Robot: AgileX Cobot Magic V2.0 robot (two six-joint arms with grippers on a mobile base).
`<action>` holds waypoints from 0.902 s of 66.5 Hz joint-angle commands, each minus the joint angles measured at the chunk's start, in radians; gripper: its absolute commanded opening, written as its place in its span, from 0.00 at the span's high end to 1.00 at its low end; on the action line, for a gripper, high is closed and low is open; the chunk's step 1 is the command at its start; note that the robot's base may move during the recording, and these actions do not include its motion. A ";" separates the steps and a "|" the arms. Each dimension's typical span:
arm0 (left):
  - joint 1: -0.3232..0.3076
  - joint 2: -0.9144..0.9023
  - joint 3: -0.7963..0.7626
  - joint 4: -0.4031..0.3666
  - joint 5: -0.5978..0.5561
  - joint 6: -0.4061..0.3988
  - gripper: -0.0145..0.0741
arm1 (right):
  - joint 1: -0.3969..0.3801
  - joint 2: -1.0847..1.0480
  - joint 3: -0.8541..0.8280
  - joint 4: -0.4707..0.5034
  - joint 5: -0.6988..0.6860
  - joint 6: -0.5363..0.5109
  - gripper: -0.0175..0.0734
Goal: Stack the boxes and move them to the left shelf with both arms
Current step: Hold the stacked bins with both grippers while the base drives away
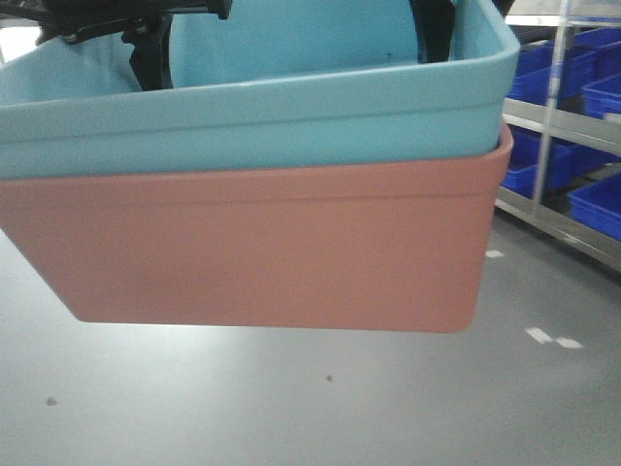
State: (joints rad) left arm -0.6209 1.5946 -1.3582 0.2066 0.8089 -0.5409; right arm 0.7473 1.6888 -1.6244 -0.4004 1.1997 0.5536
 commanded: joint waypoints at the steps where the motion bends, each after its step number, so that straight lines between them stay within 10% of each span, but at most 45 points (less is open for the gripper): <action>1: -0.058 -0.058 -0.058 -0.110 -0.237 0.044 0.85 | 0.026 -0.037 -0.047 0.070 -0.277 -0.028 0.75; 60: -0.058 -0.058 -0.058 -0.110 -0.237 0.044 0.85 | 0.025 -0.037 -0.047 0.070 -0.277 -0.028 0.75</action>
State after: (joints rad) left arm -0.6209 1.5946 -1.3582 0.2066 0.8089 -0.5409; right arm 0.7473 1.6888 -1.6244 -0.4004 1.1997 0.5536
